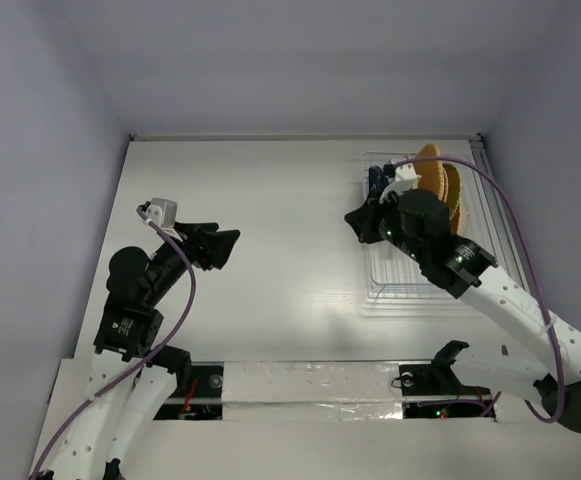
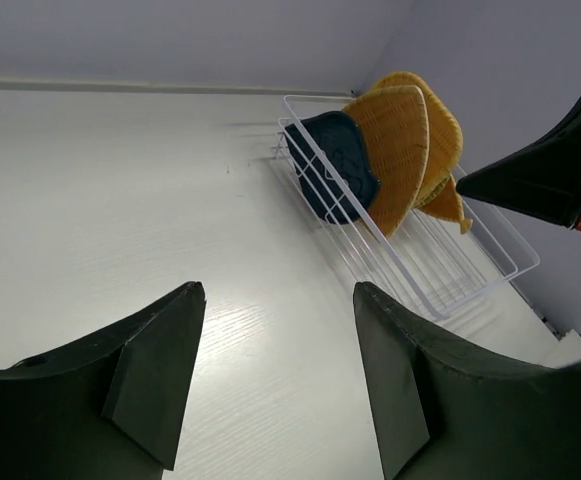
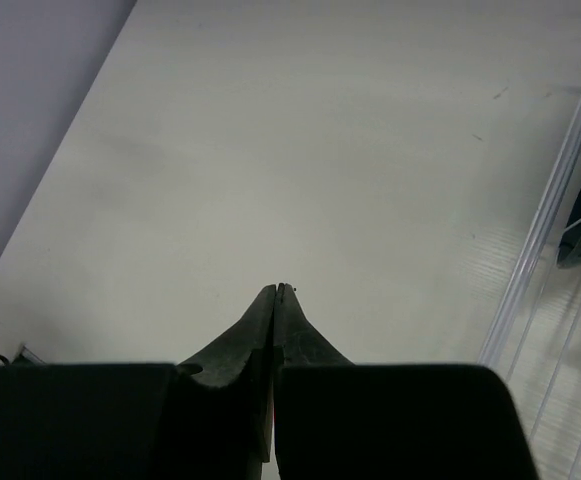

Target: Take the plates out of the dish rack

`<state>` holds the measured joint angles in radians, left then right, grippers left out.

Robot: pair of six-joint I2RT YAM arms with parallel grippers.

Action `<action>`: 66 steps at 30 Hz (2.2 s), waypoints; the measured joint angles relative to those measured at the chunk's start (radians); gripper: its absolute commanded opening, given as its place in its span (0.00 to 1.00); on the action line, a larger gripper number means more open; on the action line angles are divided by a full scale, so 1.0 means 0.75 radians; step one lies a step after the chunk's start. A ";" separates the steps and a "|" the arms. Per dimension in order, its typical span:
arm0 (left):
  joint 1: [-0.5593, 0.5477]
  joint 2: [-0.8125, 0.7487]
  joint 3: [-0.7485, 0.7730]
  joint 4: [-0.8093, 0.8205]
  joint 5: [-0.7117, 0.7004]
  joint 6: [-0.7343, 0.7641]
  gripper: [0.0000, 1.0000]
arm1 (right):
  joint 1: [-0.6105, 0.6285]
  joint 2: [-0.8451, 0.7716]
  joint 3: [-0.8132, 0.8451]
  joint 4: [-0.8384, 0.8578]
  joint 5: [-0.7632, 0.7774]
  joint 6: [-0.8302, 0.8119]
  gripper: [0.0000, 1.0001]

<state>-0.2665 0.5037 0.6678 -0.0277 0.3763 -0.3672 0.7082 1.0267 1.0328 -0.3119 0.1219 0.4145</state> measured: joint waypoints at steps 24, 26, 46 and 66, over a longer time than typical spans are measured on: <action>0.012 0.033 0.001 -0.101 -0.106 0.019 0.45 | -0.111 0.649 0.491 -0.306 0.731 -0.226 0.62; 0.012 0.039 0.001 -0.100 -0.100 0.018 0.49 | -0.151 0.707 0.533 -0.308 0.754 -0.244 0.61; 0.015 0.042 0.001 -0.100 -0.061 0.017 0.50 | -0.289 1.143 0.751 -0.356 0.888 -0.339 0.49; 0.015 0.040 0.001 -0.099 -0.057 0.015 0.50 | -0.313 1.248 0.837 -0.415 1.016 -0.373 0.02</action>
<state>-0.2554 0.5339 0.6685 -0.1020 0.3332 -0.3561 0.4732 1.9629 1.6604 -0.6231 0.8837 0.1349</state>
